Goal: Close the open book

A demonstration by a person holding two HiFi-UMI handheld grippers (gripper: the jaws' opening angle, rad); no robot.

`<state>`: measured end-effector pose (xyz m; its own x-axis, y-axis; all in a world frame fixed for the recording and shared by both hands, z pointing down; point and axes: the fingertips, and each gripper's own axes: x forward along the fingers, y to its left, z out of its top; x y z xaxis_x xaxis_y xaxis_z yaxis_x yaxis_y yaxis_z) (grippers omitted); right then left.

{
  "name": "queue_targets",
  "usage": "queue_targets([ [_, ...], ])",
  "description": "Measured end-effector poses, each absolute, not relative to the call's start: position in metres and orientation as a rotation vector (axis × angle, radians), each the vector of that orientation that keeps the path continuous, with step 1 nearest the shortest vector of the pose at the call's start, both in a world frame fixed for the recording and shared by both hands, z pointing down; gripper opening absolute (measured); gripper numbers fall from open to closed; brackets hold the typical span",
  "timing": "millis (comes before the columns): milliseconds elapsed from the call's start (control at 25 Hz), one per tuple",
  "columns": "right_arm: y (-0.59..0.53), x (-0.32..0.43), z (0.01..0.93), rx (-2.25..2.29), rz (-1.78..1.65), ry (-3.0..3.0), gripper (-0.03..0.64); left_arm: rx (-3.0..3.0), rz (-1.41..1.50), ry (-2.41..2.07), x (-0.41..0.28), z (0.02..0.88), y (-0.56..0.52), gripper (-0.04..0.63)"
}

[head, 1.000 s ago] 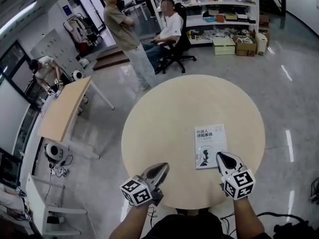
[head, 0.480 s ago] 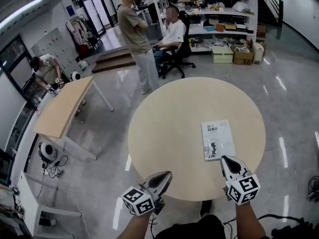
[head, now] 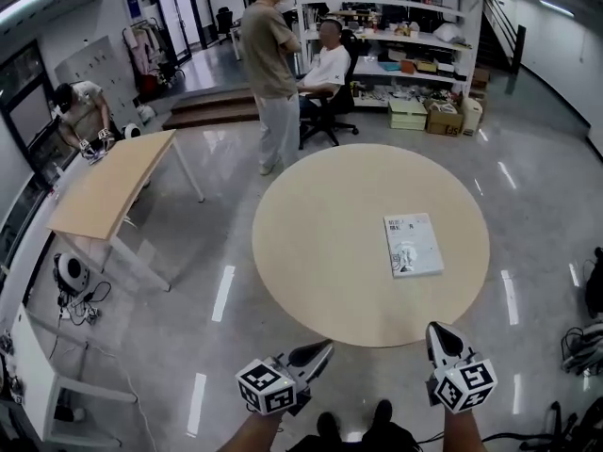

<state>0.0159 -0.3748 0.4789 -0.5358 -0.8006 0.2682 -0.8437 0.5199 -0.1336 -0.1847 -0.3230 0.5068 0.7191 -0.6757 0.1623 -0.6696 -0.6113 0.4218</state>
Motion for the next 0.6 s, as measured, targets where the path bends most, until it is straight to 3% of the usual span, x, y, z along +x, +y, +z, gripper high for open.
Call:
queue_targets([
  [320,-0.318,0.043,0.454,1.432,0.336,-2.663,-0.002,2.519,-0.033,-1.049,-0.159,0.483,-0.275,-0.011],
  [600,-0.232,0.1,0.454,1.341,0.272,-2.723,-0.002,2.527,-0.032,-1.042,-0.078,0.478,-0.2,-0.011],
])
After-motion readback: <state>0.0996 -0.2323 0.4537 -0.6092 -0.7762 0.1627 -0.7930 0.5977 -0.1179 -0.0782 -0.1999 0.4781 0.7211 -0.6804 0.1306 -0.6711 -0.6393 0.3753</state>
